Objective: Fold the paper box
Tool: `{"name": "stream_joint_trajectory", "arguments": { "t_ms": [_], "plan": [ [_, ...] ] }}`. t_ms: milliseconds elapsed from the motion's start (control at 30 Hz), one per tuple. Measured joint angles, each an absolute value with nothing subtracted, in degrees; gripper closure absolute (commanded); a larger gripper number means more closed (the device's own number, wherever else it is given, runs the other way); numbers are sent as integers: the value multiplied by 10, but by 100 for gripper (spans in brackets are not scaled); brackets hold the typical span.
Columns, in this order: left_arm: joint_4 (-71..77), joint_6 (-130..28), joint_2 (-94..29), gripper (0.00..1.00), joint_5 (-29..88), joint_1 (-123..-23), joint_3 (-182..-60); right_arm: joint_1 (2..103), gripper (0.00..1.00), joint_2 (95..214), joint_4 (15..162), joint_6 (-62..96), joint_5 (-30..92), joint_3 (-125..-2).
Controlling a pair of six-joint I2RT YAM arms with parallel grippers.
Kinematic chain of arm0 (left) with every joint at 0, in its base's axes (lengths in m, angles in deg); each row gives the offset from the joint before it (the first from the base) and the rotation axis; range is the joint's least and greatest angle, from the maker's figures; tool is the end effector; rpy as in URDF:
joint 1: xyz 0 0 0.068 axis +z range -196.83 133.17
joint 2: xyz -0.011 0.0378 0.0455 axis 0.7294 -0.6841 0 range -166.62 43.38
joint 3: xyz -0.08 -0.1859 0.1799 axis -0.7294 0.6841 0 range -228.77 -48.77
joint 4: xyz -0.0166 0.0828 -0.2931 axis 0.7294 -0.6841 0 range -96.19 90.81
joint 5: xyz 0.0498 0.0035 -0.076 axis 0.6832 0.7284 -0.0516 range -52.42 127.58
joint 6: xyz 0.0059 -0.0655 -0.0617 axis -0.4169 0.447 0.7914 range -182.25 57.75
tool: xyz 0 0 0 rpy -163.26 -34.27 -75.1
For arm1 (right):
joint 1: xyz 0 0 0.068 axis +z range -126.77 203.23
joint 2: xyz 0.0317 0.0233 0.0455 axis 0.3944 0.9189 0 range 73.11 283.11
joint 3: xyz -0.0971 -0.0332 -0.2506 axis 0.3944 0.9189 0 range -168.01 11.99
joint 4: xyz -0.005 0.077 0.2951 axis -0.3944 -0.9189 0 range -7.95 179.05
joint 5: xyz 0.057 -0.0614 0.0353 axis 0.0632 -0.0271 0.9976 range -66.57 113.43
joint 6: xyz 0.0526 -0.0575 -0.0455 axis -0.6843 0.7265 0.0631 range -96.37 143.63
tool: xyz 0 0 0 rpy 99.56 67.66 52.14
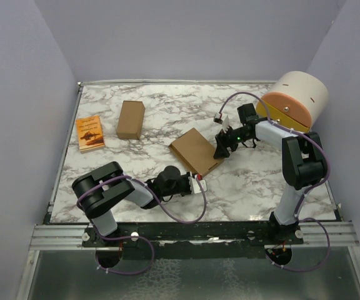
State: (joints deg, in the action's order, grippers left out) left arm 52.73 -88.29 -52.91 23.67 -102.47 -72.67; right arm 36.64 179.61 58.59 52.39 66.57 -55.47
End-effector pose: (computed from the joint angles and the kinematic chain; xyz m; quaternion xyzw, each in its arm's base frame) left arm 0.1740 -0.2889 0.0613 0.5855 0.5718 -0.2408 0.5218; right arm 0.3809 0.1474 0.1035 -0.3903 0.8303 0.3364 0.2123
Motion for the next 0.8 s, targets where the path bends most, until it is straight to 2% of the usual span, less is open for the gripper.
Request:
{"name": "stream_joint_trajectory", "arguments": {
  "t_ms": [400,800],
  "plan": [
    [528,-883,-539,80,237,-1029,-739,366,32,1798,582,524,666,-564],
    [532,-881,-552,99,244,-1032,-748,366,32,1803,575,524,666,-564]
  ]
}}
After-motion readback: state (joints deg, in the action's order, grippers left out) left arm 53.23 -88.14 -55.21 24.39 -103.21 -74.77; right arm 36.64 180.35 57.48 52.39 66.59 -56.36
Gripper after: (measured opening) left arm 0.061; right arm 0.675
